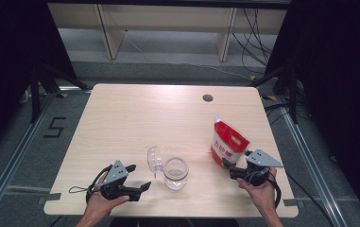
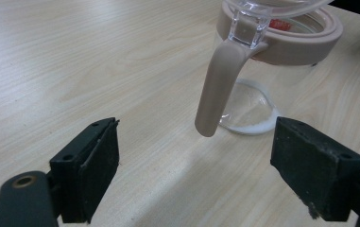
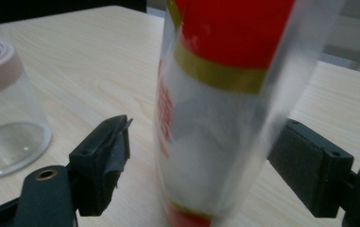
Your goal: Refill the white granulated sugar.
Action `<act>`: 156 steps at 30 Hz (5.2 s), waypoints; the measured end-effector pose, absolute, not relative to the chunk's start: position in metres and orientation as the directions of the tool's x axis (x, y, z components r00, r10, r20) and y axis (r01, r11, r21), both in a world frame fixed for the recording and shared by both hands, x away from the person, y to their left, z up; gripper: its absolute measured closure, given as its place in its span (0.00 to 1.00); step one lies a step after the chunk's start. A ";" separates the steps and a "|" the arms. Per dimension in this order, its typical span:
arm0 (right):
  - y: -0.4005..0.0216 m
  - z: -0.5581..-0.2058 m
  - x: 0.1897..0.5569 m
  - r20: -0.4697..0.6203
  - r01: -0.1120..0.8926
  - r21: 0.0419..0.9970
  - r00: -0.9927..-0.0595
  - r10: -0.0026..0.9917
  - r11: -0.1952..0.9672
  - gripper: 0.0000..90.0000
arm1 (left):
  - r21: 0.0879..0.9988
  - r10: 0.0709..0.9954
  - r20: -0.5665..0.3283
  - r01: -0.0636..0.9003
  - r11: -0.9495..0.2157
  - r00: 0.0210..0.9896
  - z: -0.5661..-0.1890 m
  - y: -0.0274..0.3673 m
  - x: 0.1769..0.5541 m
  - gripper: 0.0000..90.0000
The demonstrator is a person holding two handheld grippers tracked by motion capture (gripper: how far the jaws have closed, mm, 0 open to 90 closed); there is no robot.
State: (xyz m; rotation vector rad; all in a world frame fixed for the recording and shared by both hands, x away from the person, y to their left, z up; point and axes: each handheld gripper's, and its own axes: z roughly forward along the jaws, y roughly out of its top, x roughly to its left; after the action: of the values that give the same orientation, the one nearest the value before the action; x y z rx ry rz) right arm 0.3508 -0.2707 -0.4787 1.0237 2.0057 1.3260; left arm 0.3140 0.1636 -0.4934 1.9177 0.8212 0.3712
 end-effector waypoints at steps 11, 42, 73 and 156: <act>-0.271 -0.482 0.358 -0.005 0.274 0.942 -0.569 0.823 0.195 0.26 | 0.877 0.682 -0.092 0.383 -0.289 0.725 -0.493 0.163 0.314 0.18; -0.268 -0.492 0.376 0.010 0.241 0.953 -0.626 0.780 0.181 0.45 | 0.870 0.685 -0.102 0.399 -0.290 0.721 -0.495 0.162 0.313 0.18; -0.269 -0.500 0.375 0.019 0.190 0.969 -0.693 0.721 0.158 0.32 | 0.872 0.672 -0.086 0.382 -0.307 0.736 -0.495 0.163 0.314 0.18; -0.266 -0.494 0.371 -0.039 0.098 0.979 -0.770 0.637 0.180 0.52 | 0.874 0.673 -0.112 0.394 -0.283 0.732 -0.495 0.160 0.311 0.18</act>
State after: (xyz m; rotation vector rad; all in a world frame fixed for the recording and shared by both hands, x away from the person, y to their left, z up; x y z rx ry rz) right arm 0.3709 -0.2660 -0.4941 0.6900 2.0192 1.6229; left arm 0.3115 0.1603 -0.4946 1.9120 0.8199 0.3418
